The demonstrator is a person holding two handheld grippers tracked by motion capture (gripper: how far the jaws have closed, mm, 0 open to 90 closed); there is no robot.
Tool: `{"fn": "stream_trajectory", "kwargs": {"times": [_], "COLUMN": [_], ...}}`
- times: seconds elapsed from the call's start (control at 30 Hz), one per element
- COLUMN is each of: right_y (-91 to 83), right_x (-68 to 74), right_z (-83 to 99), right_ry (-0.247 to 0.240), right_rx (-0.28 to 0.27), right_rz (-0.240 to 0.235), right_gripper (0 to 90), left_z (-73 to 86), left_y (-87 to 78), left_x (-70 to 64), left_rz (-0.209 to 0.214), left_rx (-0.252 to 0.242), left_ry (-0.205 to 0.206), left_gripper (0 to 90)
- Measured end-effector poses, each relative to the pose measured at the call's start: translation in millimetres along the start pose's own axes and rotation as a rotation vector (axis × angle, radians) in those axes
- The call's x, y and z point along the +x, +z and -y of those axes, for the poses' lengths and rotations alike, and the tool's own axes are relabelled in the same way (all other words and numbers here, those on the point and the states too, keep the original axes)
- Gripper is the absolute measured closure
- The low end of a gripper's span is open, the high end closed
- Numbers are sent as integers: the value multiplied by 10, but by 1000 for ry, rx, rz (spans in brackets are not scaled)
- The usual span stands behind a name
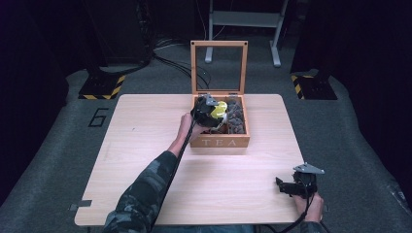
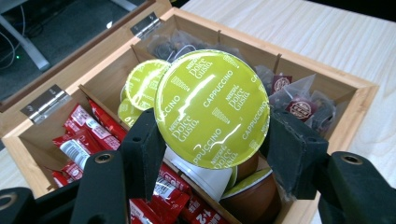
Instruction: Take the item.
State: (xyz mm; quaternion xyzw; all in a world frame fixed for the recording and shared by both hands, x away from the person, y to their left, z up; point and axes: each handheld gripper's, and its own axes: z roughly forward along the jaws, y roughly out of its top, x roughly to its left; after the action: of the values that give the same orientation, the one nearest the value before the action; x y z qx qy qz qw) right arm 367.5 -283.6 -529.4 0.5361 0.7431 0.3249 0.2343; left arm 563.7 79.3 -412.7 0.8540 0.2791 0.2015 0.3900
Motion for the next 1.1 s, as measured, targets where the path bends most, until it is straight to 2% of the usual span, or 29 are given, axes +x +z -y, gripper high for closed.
{"fn": "stream_trajectory", "kwargs": {"times": [0.3,0.53,0.77,1.0,1.1], "right_y": [0,0,0,1,0], "right_x": [0,0,0,0,-1], "right_z": [0,0,0,0,-1], "right_ry": [0,0,0,1,1], "right_rx": [0,0,0,0,4], "right_rz": [0,0,1,0,1], "right_gripper": [63,63,63,62,63], "left_z": [30,87,140,235,281], "left_y": [-147,-304,-473,-630,-689], "left_x": [15,55,87,110,142], "left_rz": [-7,-27,-30,-46,-50], "left_rx": [-20,-35,-51,-56,-66], "left_ry": [-4,-6,-14,-14,-31], "left_gripper": [403,403,403,403,403]}}
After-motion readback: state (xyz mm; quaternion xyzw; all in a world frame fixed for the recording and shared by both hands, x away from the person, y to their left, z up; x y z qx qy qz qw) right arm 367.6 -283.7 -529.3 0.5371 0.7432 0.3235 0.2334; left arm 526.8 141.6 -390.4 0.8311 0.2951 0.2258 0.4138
